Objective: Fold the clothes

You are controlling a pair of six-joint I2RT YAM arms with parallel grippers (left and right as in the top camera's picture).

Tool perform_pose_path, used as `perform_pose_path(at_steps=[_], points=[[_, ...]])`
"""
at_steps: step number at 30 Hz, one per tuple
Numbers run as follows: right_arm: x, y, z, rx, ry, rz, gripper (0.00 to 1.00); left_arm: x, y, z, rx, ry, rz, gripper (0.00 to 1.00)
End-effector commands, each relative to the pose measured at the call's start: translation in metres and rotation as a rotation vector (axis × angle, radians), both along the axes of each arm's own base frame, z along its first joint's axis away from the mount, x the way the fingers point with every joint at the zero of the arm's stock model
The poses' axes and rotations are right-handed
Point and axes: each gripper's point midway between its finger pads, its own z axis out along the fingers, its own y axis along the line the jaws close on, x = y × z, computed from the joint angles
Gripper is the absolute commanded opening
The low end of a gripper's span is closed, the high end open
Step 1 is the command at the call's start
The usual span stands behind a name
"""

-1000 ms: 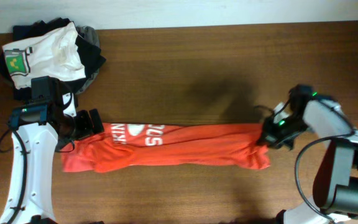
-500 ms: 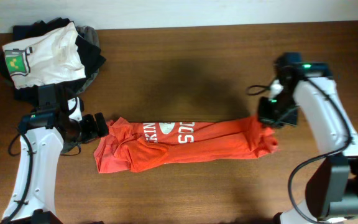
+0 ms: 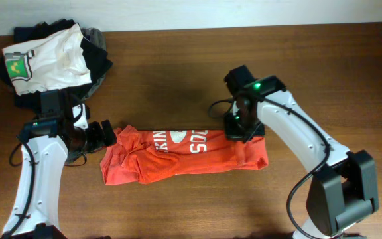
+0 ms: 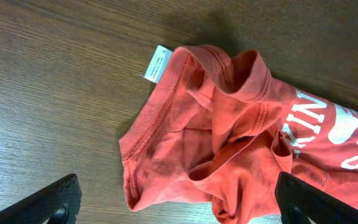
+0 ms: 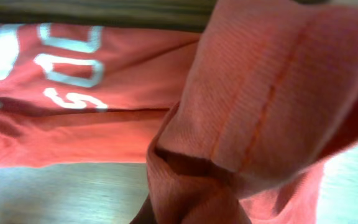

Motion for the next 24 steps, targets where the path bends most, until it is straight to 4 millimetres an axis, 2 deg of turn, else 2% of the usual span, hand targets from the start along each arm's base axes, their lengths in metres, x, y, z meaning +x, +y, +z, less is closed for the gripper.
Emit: perform_pose_path(at_steps=[1,7,14,15,16,17,18,21,24], points=[[-0.009,0.032,-0.004,0.096,0.027,-0.006,0.04,-0.001,-0.004,-0.003,-0.018,0.010,0.002,0.99],[-0.014,0.060,-0.008,0.111,0.014,-0.009,0.04,-0.001,-0.004,-0.003,-0.018,0.010,0.002,0.99],[-0.023,0.090,-0.013,0.126,-0.002,0.051,0.15,-0.001,-0.004,-0.003,-0.018,0.010,0.002,0.99],[-0.025,0.092,-0.013,0.127,-0.002,0.056,0.21,-0.001,-0.004,-0.003,-0.018,0.010,0.002,0.99],[-0.026,0.094,-0.013,0.126,-0.002,0.064,0.41,-0.001,-0.004,-0.003,-0.018,0.010,0.002,0.99],[-0.027,0.094,-0.013,0.126,-0.004,0.075,0.73,-0.001,-0.003,-0.003,-0.018,0.010,0.002,0.99],[-0.027,0.093,-0.013,0.124,-0.002,0.085,0.99,-0.001,-0.003,-0.003,-0.018,0.010,0.002,0.99],[-0.027,0.081,-0.004,0.105,0.018,0.119,0.98,-0.001,-0.003,-0.003,-0.017,0.010,0.002,0.99],[-0.020,0.061,0.018,0.087,0.029,0.148,0.98,-0.001,-0.003,-0.003,-0.017,0.010,0.002,0.99]])
